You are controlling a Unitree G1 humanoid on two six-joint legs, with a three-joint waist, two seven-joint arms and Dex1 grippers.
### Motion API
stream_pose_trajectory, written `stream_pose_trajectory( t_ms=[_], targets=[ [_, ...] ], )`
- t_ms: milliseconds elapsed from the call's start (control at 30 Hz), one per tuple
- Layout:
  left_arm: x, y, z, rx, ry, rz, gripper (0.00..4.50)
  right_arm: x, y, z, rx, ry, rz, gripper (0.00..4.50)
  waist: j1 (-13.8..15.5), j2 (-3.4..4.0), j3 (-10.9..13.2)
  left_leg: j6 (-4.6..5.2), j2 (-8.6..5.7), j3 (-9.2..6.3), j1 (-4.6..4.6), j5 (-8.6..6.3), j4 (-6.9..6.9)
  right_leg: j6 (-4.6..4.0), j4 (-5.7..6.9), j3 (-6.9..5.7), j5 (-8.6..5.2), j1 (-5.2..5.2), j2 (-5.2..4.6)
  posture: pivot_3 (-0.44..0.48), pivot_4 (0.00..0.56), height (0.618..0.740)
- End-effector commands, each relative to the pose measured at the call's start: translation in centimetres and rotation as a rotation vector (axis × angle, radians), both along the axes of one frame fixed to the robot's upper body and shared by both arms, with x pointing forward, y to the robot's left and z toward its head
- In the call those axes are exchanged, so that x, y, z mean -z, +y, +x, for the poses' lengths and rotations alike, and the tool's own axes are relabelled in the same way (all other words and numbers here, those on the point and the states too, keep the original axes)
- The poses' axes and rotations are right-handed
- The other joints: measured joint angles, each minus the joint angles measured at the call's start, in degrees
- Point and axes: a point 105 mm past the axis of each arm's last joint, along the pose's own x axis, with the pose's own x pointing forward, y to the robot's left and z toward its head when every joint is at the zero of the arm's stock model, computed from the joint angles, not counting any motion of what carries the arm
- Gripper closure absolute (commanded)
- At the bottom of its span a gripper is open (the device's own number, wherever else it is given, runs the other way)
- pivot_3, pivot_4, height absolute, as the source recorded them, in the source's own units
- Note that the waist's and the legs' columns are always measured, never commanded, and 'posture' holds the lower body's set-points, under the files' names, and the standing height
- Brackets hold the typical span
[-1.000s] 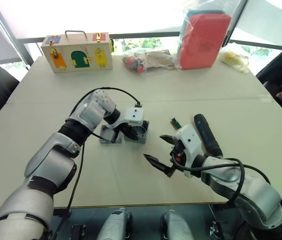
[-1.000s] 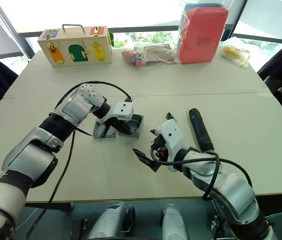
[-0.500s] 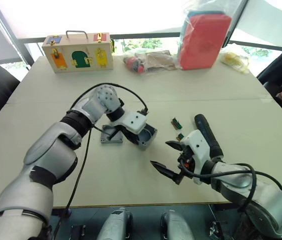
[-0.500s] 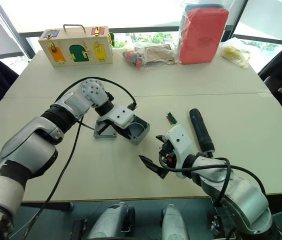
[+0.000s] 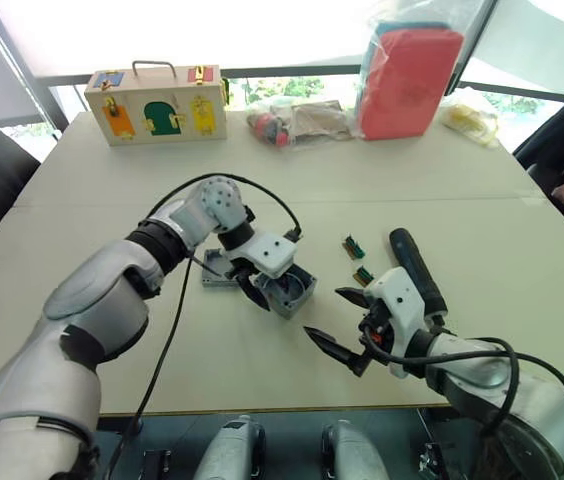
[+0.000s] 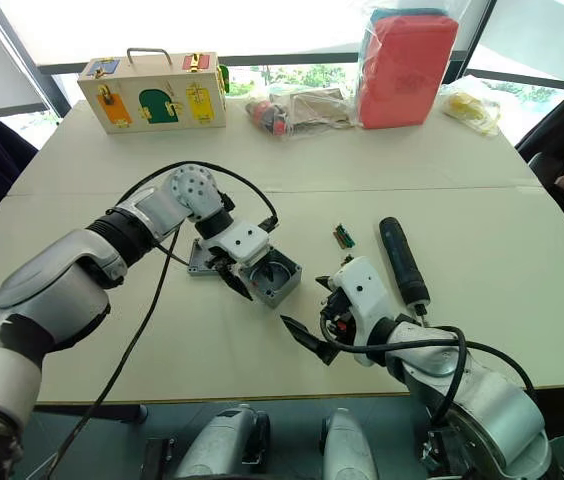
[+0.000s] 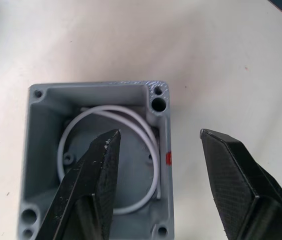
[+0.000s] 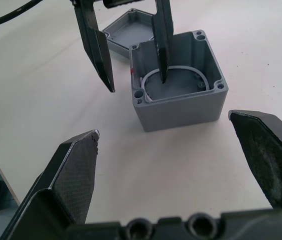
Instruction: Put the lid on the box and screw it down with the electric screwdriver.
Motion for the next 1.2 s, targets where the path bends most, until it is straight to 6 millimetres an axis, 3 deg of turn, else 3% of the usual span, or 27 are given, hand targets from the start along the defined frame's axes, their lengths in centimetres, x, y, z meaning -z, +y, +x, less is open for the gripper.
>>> stream_pose_trajectory(
  t_ms=[33, 133, 267, 333, 467, 633, 833, 967, 1100, 1200],
  targets=[
    [-5.7, 0.2, -0.1, -0.089, 0.004, -0.134, 2.09, -1.8, 0.3, -0.6, -0.058, -0.048, 0.038, 0.00, 0.0, 0.00, 0.0, 0.01, 0.01, -0.01, 0.00, -0.01, 0.00, 0.02, 0.00, 0.00, -0.01, 0.00, 0.00, 0.000, 0.150, 0.740],
    [-8.7, 2.0, -0.6, -0.220, 0.085, -0.244, 2.09, -2.3, -0.1, -0.5, -0.072, -0.049, 0.054, 0.00, -0.2, 0.02, 0.0, 0.05, 0.01, -0.02, 0.01, -0.03, 0.00, 0.07, 0.01, 0.01, -0.05, 0.00, 0.01, 0.000, 0.150, 0.740],
    [-9.8, 4.8, -0.1, -0.474, 0.151, -0.377, 2.09, -2.8, -0.5, -0.1, -0.086, -0.056, 0.066, 0.00, -0.3, 0.04, 0.0, 0.05, 0.01, -0.02, 0.03, -0.03, 0.00, 0.11, 0.04, 0.01, -0.07, 0.02, 0.01, 0.000, 0.150, 0.740],
    [-9.6, 6.1, 0.8, -0.668, 0.147, -0.442, 2.09, -3.2, -0.5, 0.2, -0.101, -0.065, 0.075, 0.00, -0.4, 0.04, 0.0, 0.05, 0.01, -0.02, 0.10, -0.03, 0.01, 0.12, 0.07, 0.01, -0.08, 0.07, 0.01, 0.000, 0.150, 0.740],
    [-6.7, 9.9, 2.7, -1.243, 0.130, -0.307, 2.09, -4.9, 0.5, 0.8, -0.187, -0.126, 0.057, 0.00, -0.1, -0.02, 0.0, 0.04, -0.01, -0.05, 0.11, -0.03, 0.03, 0.15, 0.08, 0.00, -0.10, 0.12, 0.01, 0.000, 0.150, 0.740],
    [-4.6, 11.9, 3.0, -1.609, 0.154, -0.263, 2.09, -5.9, 2.3, 1.1, -0.288, -0.206, -0.047, 0.00, 0.1, -0.03, 0.0, 0.04, -0.04, -0.09, 0.13, -0.03, 0.06, 0.24, 0.09, -0.02, -0.14, 0.17, -0.01, 0.000, 0.150, 0.740],
    [-3.1, 12.1, 3.9, -1.808, 0.230, -0.261, 2.09, -5.2, 3.1, 1.2, -0.322, -0.229, -0.126, 0.00, 0.1, -0.05, 0.0, -0.06, -0.09, -0.10, 0.12, 0.03, 0.05, 0.25, 0.16, 0.00, -0.15, 0.13, -0.05, 0.000, 0.150, 0.740],
    [-1.8, 12.3, 4.2, -1.857, 0.240, -0.230, 2.09, -4.1, 3.3, 1.5, -0.309, -0.230, -0.173, 0.00, 0.0, -0.07, 0.0, -0.18, -0.10, -0.08, 0.12, 0.09, 0.05, 0.25, 0.20, 0.03, -0.15, 0.07, -0.06, 0.000, 0.150, 0.740],
    [-0.6, 12.5, 4.5, -1.916, 0.242, -0.193, 2.09, -4.4, 3.9, 1.6, -0.287, -0.252, -0.148, 0.00, 0.0, -0.08, 0.0, -0.42, -0.10, -0.07, 0.12, 0.22, 0.04, 0.24, 0.22, 0.04, -0.15, 0.05, -0.07, 0.000, 0.150, 0.740],
    [-0.2, 11.2, 4.7, -1.913, 0.293, -0.188, 2.09, -4.6, 4.4, 1.8, -0.262, -0.259, -0.119, 0.00, 0.2, -0.09, 0.0, -0.43, -0.11, -0.07, 0.12, 0.23, 0.04, 0.24, 0.25, 0.05, -0.15, 0.04, -0.08, 0.000, 0.150, 0.740]
  ],
)
